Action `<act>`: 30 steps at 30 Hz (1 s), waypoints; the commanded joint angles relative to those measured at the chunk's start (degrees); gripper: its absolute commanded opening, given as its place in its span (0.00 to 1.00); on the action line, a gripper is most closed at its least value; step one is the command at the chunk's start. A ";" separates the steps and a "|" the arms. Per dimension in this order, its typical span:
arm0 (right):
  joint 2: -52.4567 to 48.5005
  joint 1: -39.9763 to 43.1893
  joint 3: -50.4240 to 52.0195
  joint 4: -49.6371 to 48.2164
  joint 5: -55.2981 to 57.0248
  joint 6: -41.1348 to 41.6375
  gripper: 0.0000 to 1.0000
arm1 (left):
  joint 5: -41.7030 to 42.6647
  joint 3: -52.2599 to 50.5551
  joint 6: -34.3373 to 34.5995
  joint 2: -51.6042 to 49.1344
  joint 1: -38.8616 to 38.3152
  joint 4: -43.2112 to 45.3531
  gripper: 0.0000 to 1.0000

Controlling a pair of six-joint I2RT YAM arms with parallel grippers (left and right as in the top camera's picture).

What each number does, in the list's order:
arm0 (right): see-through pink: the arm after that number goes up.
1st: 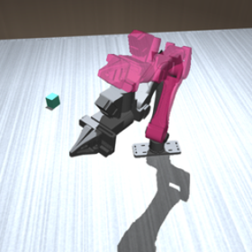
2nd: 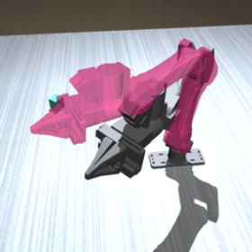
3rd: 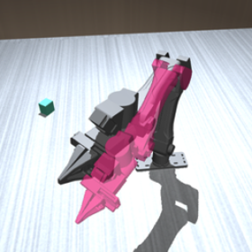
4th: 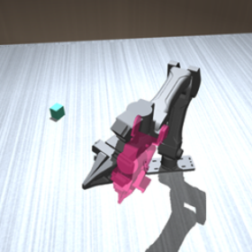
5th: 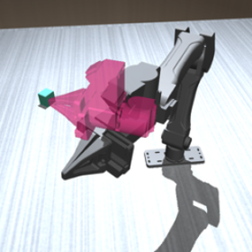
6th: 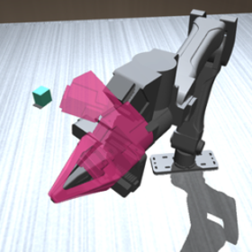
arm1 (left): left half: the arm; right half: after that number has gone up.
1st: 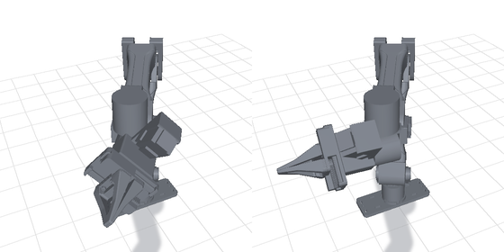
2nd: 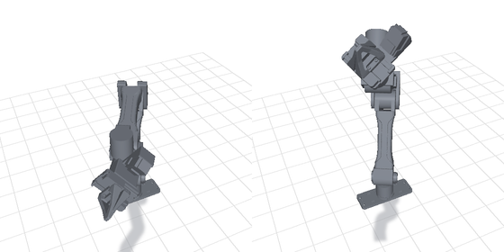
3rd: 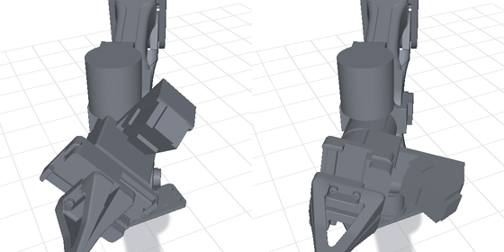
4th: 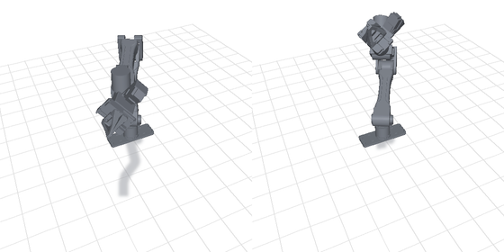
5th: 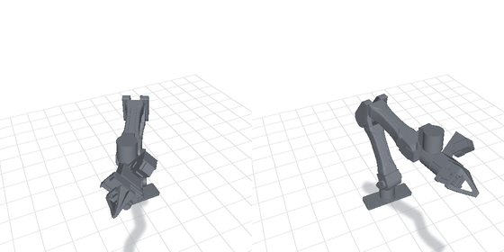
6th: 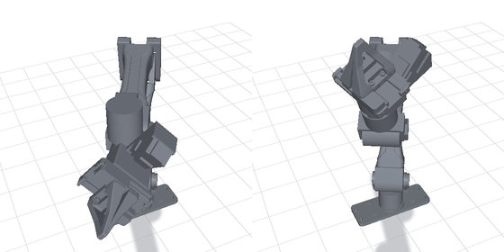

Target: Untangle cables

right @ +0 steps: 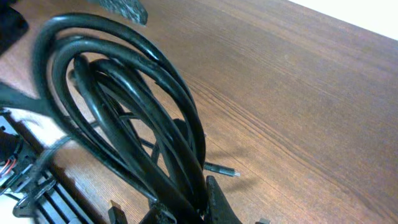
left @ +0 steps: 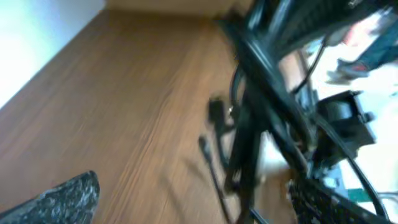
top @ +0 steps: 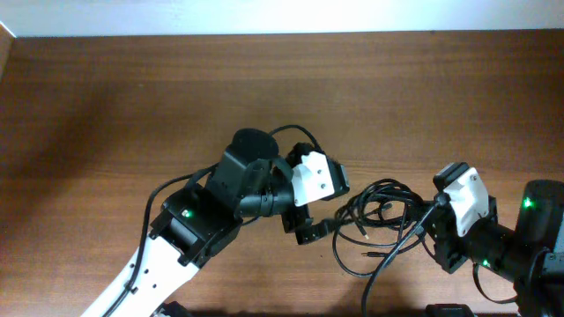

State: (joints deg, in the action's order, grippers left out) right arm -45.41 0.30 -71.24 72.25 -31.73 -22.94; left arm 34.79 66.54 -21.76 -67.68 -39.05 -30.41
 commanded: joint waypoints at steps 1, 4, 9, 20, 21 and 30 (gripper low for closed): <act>0.48 0.09 -0.76 0.66 -0.83 -0.85 0.04 | 11.82 0.31 -0.63 0.17 0.04 3.08 0.99; 0.48 0.09 -0.76 0.92 -0.83 -0.85 0.04 | 15.28 0.31 -0.63 -0.02 0.04 3.37 0.99; 0.48 0.09 -0.76 0.94 -0.83 -0.85 0.04 | 16.74 0.31 -0.59 -1.09 0.04 3.32 0.99; 0.48 0.09 -0.76 1.73 -4.31 -2.80 0.05 | 17.05 0.31 -0.20 -3.63 -2.89 6.88 0.99; 0.48 0.09 -0.76 1.79 -4.33 -2.80 0.05 | 16.87 0.31 -0.17 -3.63 -3.17 7.28 0.99; 0.48 0.09 -0.76 2.58 -4.52 -2.75 0.05 | 16.44 0.31 -0.20 -3.72 -3.56 7.89 0.00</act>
State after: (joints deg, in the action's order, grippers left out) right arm -45.34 0.34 -71.24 75.05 -34.39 -25.71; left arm 50.57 66.54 -21.61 -70.96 -42.39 -22.85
